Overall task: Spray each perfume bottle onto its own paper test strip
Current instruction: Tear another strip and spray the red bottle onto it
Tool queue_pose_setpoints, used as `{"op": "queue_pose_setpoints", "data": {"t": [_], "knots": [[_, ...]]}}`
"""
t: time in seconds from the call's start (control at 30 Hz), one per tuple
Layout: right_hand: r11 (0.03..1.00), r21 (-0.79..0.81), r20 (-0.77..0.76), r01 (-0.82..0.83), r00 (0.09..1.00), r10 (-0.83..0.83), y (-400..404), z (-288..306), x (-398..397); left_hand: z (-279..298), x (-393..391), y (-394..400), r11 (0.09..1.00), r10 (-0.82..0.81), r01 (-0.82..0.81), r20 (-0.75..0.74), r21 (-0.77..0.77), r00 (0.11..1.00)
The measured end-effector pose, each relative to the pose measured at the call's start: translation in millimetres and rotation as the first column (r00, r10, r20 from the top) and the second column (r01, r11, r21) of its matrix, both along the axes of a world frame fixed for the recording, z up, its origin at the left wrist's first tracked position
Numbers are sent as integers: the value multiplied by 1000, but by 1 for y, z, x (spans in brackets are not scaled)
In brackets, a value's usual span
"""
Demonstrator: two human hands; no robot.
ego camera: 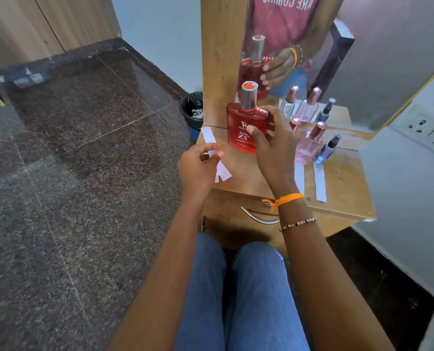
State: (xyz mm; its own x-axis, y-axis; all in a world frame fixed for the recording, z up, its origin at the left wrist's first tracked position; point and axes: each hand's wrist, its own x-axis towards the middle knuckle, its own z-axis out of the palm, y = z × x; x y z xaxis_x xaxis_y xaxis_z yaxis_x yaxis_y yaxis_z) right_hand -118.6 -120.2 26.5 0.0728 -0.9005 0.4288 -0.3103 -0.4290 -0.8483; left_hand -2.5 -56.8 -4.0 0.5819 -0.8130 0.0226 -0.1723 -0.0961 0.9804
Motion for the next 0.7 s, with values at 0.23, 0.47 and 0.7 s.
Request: {"op": "queue_pose_setpoints", "data": {"t": [0.23,0.47,0.7], "knots": [[980,129,53,-153,988,147,29,14,-47,10,-19,6,984,-172,169,-57,-53,983],[950,209,50,-234,972,229,44,13,-76,16,-38,16,940,-324,329,63,-92,944],[995,88,21,-46,999,44,43,39,-69,10,-60,23,958,-237,261,181,-121,955]]}}
